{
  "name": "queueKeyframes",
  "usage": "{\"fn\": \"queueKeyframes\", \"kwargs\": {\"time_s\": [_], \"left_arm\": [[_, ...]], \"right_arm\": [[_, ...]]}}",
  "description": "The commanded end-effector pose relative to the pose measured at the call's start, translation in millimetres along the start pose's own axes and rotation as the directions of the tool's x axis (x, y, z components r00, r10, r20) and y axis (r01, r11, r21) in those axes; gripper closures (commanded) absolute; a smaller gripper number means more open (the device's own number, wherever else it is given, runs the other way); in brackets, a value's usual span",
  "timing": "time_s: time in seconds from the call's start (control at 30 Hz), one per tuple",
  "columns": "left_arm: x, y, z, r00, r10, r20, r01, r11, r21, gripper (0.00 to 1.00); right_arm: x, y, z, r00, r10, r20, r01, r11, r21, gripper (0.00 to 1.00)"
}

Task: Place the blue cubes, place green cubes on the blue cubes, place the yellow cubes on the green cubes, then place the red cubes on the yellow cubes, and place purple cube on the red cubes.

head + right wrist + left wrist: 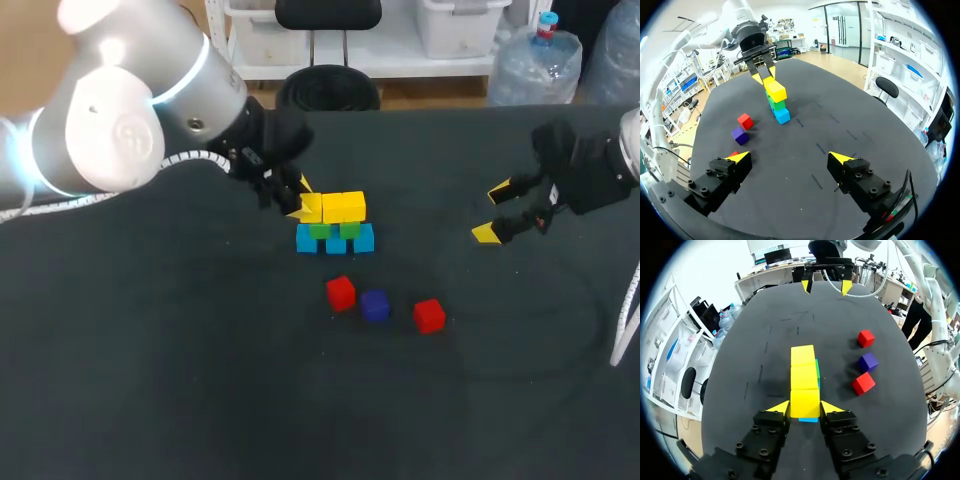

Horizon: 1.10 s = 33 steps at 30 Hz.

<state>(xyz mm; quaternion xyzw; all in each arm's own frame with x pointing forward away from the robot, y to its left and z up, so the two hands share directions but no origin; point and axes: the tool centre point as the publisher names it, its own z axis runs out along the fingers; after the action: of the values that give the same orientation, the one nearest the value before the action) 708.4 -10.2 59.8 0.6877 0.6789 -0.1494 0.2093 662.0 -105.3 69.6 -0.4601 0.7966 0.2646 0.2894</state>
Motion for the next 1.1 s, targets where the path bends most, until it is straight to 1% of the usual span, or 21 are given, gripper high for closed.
{"fn": "queueKeyframes", "kwargs": {"time_s": [0.03, 0.8, 0.83, 0.87, 0.9, 1.0, 1.03, 1.07, 1.1], "left_arm": [[0.0, 3.3, 1.1, 1.000, -0.001, -0.004, 0.001, 1.000, 0.006, 1.00], [2.9, 2.4, 2.2, 1.000, -0.011, -0.012, 0.011, 1.000, 0.010, 1.00], [3.1, 2.3, 2.1, 1.000, -0.012, -0.013, 0.012, 1.000, 0.010, 0.95], [3.4, 2.3, 2.1, 1.000, -0.015, -0.014, 0.015, 1.000, 0.011, 0.84], [3.6, 2.2, 2.1, 1.000, -0.016, -0.015, 0.016, 1.000, 0.011, 0.69], [3.9, 2.1, 2.1, 1.000, -0.018, -0.015, 0.018, 1.000, 0.014, 0.44], [3.9, 2.1, 2.1, 1.000, -0.019, -0.015, 0.019, 1.000, 0.015, 0.21], [4.0, 2.0, 2.1, 1.000, -0.019, -0.015, 0.019, 1.000, 0.016, 0.11], [4.0, 2.0, 2.1, 1.000, -0.019, -0.015, 0.019, 1.000, 0.016, 0.06]], "right_arm": [[0.3, -0.7, 0.9, 1.000, -0.001, 0.003, 0.001, 1.000, -0.001, 0.00], [0.3, -0.7, 0.9, 1.000, -0.001, 0.003, 0.001, 1.000, -0.001, 0.00], [0.3, -0.7, 0.9, 1.000, -0.001, 0.003, 0.001, 1.000, -0.001, 0.00], [0.3, -0.7, 0.9, 1.000, -0.001, 0.003, 0.001, 1.000, -0.001, 0.00], [0.3, -0.7, 0.9, 1.000, -0.001, 0.003, 0.001, 1.000, -0.001, 0.00], [0.3, -0.7, 0.9, 1.000, -0.001, 0.003, 0.001, 1.000, -0.001, 0.00], [0.3, -0.7, 0.9, 1.000, -0.001, 0.003, 0.001, 1.000, -0.001, 0.00], [0.3, -0.7, 0.9, 1.000, -0.001, 0.003, 0.001, 1.000, -0.001, 0.00], [0.3, -0.7, 0.9, 1.000, -0.001, 0.003, 0.001, 1.000, -0.001, 0.00]]}}
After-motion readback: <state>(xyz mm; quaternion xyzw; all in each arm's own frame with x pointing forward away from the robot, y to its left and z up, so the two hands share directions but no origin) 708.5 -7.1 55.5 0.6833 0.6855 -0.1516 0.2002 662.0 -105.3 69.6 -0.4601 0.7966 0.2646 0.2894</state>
